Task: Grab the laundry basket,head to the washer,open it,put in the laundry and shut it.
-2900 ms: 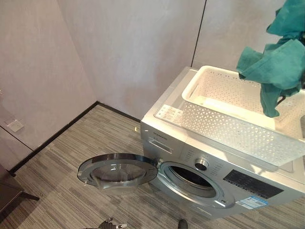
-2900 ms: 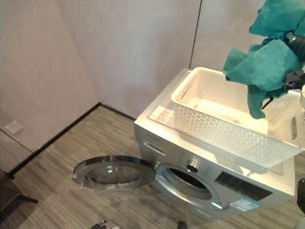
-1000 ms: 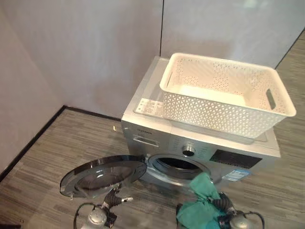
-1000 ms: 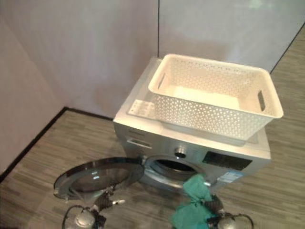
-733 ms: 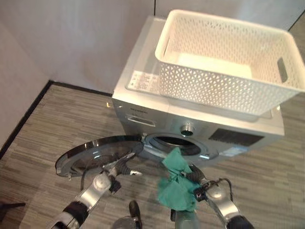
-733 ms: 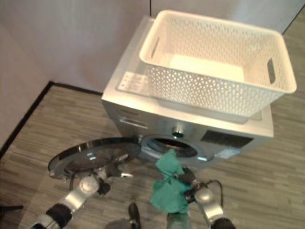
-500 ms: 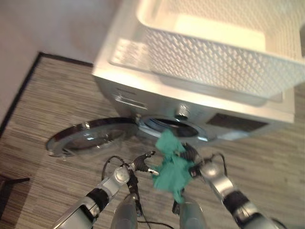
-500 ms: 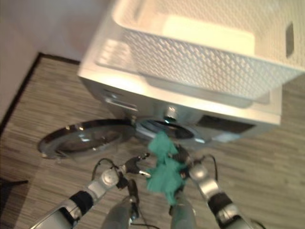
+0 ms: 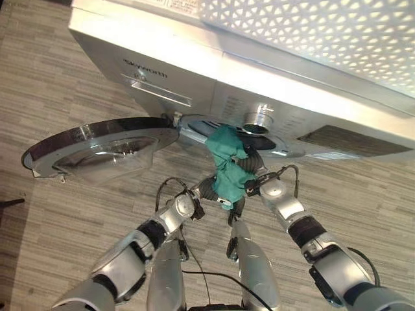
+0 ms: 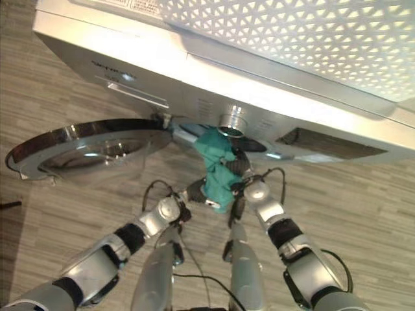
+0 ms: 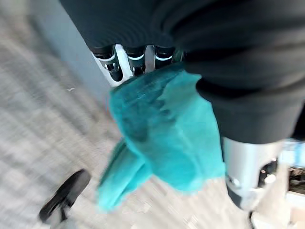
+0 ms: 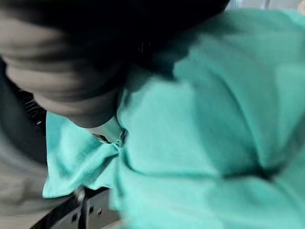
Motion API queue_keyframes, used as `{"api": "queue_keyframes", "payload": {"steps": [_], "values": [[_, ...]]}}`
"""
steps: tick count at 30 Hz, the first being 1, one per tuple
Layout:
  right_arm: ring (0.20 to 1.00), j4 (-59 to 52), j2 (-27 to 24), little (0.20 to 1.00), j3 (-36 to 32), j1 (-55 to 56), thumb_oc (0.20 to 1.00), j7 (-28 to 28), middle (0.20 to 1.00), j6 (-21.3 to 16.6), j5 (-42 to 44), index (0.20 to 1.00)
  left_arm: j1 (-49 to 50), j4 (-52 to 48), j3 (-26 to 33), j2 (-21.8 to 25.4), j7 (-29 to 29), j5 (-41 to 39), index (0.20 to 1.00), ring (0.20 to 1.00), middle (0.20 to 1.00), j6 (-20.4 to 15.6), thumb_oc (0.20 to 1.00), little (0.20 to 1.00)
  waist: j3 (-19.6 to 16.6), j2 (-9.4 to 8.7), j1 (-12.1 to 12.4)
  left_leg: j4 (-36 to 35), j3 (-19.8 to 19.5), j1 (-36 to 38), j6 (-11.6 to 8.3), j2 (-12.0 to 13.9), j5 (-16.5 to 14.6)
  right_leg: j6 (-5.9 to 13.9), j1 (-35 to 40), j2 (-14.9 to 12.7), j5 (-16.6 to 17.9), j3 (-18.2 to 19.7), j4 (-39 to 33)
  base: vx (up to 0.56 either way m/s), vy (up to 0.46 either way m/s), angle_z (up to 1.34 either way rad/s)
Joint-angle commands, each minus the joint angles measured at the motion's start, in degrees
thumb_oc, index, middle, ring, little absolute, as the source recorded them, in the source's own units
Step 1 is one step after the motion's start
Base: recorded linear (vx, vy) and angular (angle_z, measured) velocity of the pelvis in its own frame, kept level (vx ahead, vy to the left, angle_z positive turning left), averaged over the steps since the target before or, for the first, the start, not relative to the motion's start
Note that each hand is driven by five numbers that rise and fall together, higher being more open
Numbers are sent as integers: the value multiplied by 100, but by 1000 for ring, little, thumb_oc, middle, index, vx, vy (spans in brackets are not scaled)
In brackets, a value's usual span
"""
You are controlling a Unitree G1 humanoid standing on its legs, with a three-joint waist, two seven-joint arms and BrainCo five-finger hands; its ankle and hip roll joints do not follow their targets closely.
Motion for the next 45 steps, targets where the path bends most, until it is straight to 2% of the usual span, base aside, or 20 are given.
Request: {"api": "queue_keyframes", "payload": {"steps": [1,5,12,14,17,19,23,24,25,27,28,29,30,37,42,43,44,45], "values": [[200,-230,217,200,-126,85,200,-50,200,-477,256,200,79,-101,-150,-340,-132,-247,1000,1000,1000,-557,1000,1000,-317,-110,31,255,87,-300,-55,-184,-383,617,-35,-487,-444,61,404,2,-1,15],[200,-224,401,200,-288,255,200,-163,200,-587,460,200,238,-327,-125,-340,-26,-407,1000,1000,1000,-612,1000,1000,-252,-55,53,288,119,-402,-87,-197,-391,623,-103,-512,-447,-4,445,5,2,14],[200,-84,662,200,-249,104,200,-268,200,-545,608,200,168,341,-147,-976,120,-428,1000,1000,1000,-418,1000,1000,-212,-90,30,287,164,-456,-57,-208,-417,626,-187,-515,-409,-48,443,2,6,6],[200,58,829,200,-150,-89,200,-339,200,-488,664,200,108,720,-208,-1364,123,-650,1000,1000,1000,-324,1000,1000,-182,-115,18,248,190,-452,-42,-199,-394,615,-214,-508,-386,-63,421,0,0,0],[200,142,961,200,-80,-235,200,-381,200,-480,740,200,23,920,-288,-1590,166,-669,1000,1000,1000,-292,1000,1000,-169,-140,-3,201,219,-442,-35,-200,-379,612,-233,-498,-367,-58,399,0,-2,-1],[200,221,1144,200,63,-375,200,-411,200,-473,858,200,-98,1246,-369,-1956,209,-724,1000,1000,1000,-248,1000,1000,-155,-183,-48,149,231,-431,-34,-193,-359,600,-258,-470,-346,-55,371,1,-5,-7],[200,272,1325,200,258,-393,200,-417,200,-490,962,200,-185,1636,-311,-2219,358,-701,1000,1000,1000,-215,1000,1000,-154,-234,-101,64,242,-412,-43,-181,-320,582,-300,-432,-337,-26,350,4,-4,-6],[200,271,1324,200,262,-392,200,-418,200,-490,962,200,-187,1642,-306,-2223,359,-700,1000,1000,1000,-218,1000,1000,-155,-233,-104,60,242,-411,-43,-182,-318,582,-301,-432,-337,-26,350,9,-36,-1],[200,291,1365,200,315,-321,200,-438,200,-547,1102,200,-262,1713,-162,-2261,644,-702,1000,1000,1000,-249,1000,1000,-154,-251,-129,13,231,-420,-59,-170,-280,575,-328,-418,-325,-43,329,0,0,0],[200,292,1364,200,318,-320,200,-437,200,-548,1104,200,-262,1713,-160,-2262,645,-701,1000,1000,1000,-249,1000,1000,-156,-250,-132,11,229,-420,-59,-170,-278,575,-328,-419,-325,-45,328,0,0,0],[200,323,1339,200,272,-281,200,-467,200,-587,1206,200,-304,1638,20,-2190,834,-931,718,718,718,-299,718,718,-144,-240,-125,-12,223,-426,-67,-167,-252,577,-335,-409,-313,-58,314,0,0,0],[200,324,1339,200,274,-283,200,-467,200,-588,1207,200,-306,1636,22,-2189,834,-933,351,351,351,-297,351,351,-144,-239,-128,-14,222,-426,-68,-167,-251,576,-335,-408,-313,-60,314,0,0,0],[200,359,1307,200,249,-267,200,-510,200,-602,1215,200,-323,1568,111,-2124,911,-1013,200,200,200,-309,200,200,-136,-230,-130,-22,224,-430,-71,-163,-239,577,-342,-402,-315,-68,315,0,0,0],[200,339,924,200,-73,129,200,-548,200,-682,1243,200,-381,878,476,-1453,1235,-896,200,200,200,-431,200,200,-65,-166,-117,-99,225,-393,-97,-167,-179,603,-335,-381,-320,-122,316,0,0,0],[200,203,775,200,-50,333,200,-556,200,-729,1061,200,-307,907,745,-1401,1484,-907,200,200,200,-451,200,200,-44,-211,-117,-104,231,-415,-109,-152,-156,596,-381,-357,-327,-130,343,-2,-10,0],[438,219,726,438,-46,421,438,-546,438,-749,1002,438,-279,962,868,-1375,1592,-906,200,200,200,-496,200,200,-33,-235,-127,-106,239,-428,-121,-136,-143,590,-388,-350,-334,-147,352,-9,-37,0],[1000,259,693,1000,-47,451,1000,-563,1000,-755,947,1000,-269,1000,955,-1360,1671,-920,200,200,200,-514,200,200,-22,-249,-140,-101,245,-436,-127,-125,-138,586,-404,-343,-340,-138,364,-11,-46,0],[1000,296,677,1000,-59,506,1000,-593,1000,-756,888,1000,-251,1021,1031,-1356,1721,-978,200,200,200,-534,200,200,-16,-262,-149,-89,244,-449,-129,-121,-137,583,-412,-335,-343,-137,371,0,0,0]]}}
